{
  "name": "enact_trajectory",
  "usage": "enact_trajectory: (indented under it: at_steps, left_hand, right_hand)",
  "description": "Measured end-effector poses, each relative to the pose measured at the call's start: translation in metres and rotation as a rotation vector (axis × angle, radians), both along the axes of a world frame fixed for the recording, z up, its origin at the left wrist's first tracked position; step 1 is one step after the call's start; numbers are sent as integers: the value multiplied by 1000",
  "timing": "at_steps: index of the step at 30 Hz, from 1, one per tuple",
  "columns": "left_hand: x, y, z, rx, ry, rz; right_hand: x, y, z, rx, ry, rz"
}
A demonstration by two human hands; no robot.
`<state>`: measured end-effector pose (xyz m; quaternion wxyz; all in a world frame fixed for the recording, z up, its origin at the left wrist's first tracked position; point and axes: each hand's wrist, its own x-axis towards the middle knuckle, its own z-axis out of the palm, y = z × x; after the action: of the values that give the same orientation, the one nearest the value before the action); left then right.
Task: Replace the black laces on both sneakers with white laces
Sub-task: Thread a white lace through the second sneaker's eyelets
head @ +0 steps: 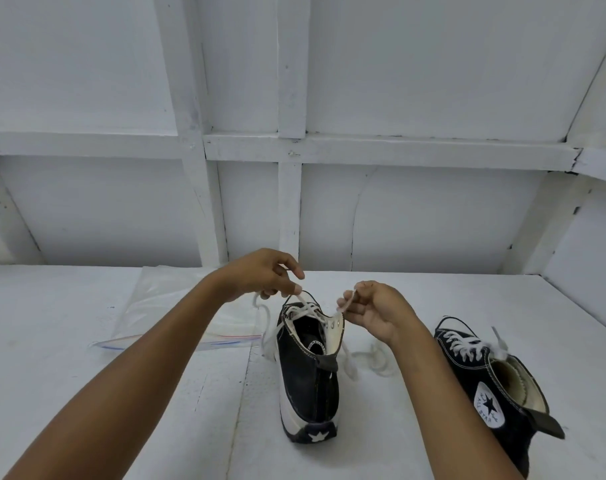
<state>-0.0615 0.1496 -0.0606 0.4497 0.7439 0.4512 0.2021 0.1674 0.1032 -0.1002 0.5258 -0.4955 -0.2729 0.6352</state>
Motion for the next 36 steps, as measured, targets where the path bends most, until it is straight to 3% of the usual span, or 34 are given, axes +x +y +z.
enact_trajectory:
  at_steps: [5,7,10,15,17,20,23,25,29,34,36]
  left_hand:
    - [-15,7,12,-7,-24,75]
    - [-18,9,15,9,31,68]
    - [-21,10,17,12,127,26]
    - [-21,13,17,-14,349,-48]
    - [-17,12,15,23,424,-55]
    - [-8,12,8,180,493,-11]
    - [1,16,-1,409,518,83]
    - [5,19,-4,396,376,153]
    - [7,14,0,-11,-41,167]
    - [11,9,-1,-227,-46,41]
    - [15,9,-5,-226,-8,15]
  right_hand:
    - [1,-5,-1,-39,-667,399]
    - [4,-10,0,-52,-805,565]
    - [5,-9,-3,5,-597,523]
    - [8,0,-2,11,133,138]
    - [9,2,0,-9,201,73]
    - [9,2,-6,-52,-203,127]
    - [6,-6,-5,-98,-605,383]
    - [6,-10,-6,-63,-684,524]
    - [10,-7,-14,26,-415,413]
    - [15,-2,-13,-39,217,145]
    - [13,-1,-13,-37,302,114]
